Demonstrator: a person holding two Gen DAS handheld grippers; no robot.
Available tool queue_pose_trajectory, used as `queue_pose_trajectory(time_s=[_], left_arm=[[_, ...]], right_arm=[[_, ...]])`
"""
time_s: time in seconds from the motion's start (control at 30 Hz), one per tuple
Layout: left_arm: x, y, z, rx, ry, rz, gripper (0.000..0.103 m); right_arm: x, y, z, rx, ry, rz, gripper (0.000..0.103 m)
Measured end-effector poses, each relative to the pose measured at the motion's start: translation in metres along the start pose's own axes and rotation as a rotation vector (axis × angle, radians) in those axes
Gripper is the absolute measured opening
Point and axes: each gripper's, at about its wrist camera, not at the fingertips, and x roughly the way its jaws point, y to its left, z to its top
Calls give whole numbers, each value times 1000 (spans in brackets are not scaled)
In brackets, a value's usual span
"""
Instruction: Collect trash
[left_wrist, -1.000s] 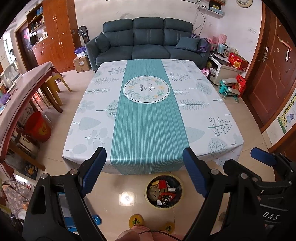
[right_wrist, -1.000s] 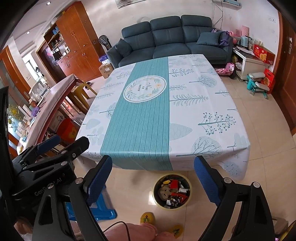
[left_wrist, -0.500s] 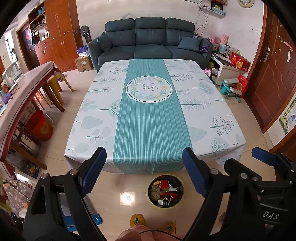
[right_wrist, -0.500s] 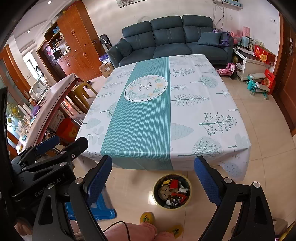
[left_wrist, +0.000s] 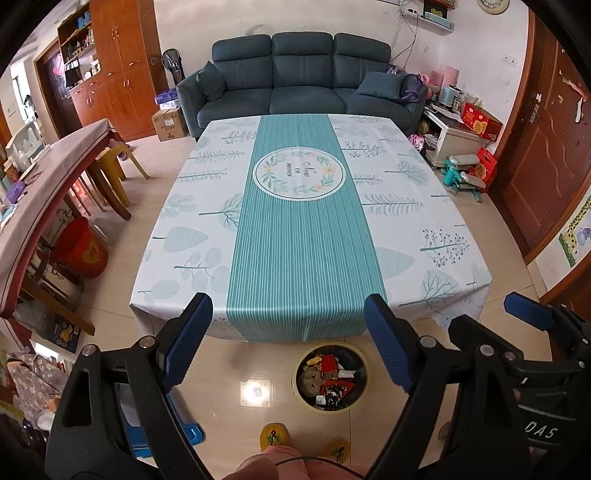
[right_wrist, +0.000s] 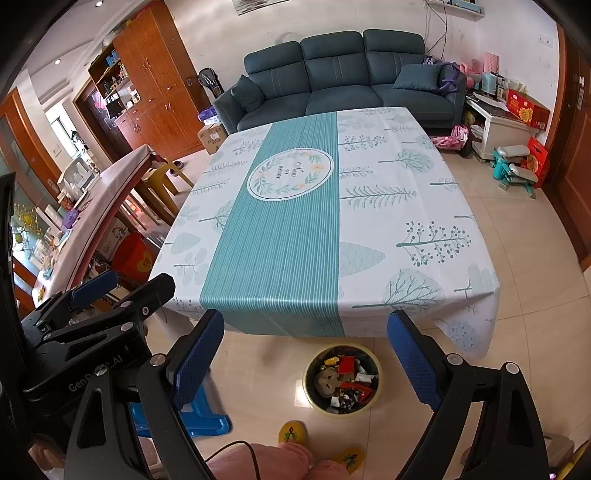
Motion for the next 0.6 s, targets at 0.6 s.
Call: queue_pose_trajectory(time_s=[0.6], left_arm=[[-8, -6, -12, -1, 11, 13, 82]], right_arm=[[-4, -11, -18, -4, 10, 17, 91]])
